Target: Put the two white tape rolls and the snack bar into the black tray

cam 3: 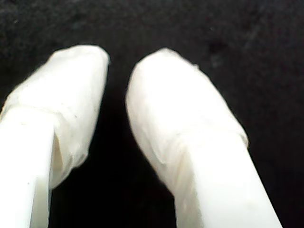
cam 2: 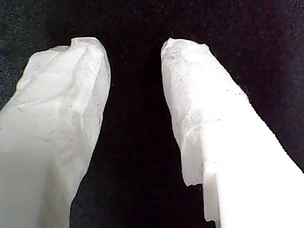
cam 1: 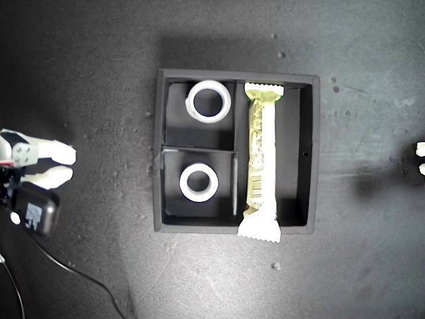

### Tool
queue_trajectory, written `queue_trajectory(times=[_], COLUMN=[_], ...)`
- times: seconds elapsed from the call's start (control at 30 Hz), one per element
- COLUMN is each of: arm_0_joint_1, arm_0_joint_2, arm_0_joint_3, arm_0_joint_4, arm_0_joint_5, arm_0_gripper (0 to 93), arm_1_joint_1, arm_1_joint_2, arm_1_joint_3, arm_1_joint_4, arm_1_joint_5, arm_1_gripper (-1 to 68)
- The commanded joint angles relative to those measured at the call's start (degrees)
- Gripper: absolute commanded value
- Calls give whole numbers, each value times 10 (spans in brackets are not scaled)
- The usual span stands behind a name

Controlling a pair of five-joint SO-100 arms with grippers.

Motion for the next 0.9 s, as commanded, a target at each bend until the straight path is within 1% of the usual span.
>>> queue_trajectory(times=[0.0, 0.07, 0.1, 0.2, 0.37, 0.5, 0.67, 0.77, 0.87], arm_0_joint_1=[13, 17, 20, 49, 77, 99, 99, 99, 99], arm_0_joint_2=[29, 29, 29, 25, 27, 27, 27, 27, 27], arm_0_joint_3=[35, 35, 35, 35, 35, 35, 35, 35, 35], arm_0_joint_4=[9, 26, 43, 105, 105, 105, 105, 105, 105], arm_0_joint_5=[-5, -8, -20, -105, -43, -32, -6, 56, 59], arm_0_gripper=[46, 25, 9, 3, 3, 3, 3, 3, 3], arm_1_joint_1=[2, 2, 2, 2, 2, 2, 2, 2, 2], arm_1_joint_2=[0, 0, 0, 0, 0, 0, 0, 0, 0], arm_1_joint_3=[7, 7, 7, 7, 7, 7, 7, 7, 7], arm_1_joint_4=[2, 2, 2, 2, 2, 2, 2, 2, 2], arm_1_joint_5=[-4, -4, -4, -4, -4, -4, -4, -4, -4], arm_1_gripper=[72, 72, 72, 72, 72, 72, 72, 72, 72])
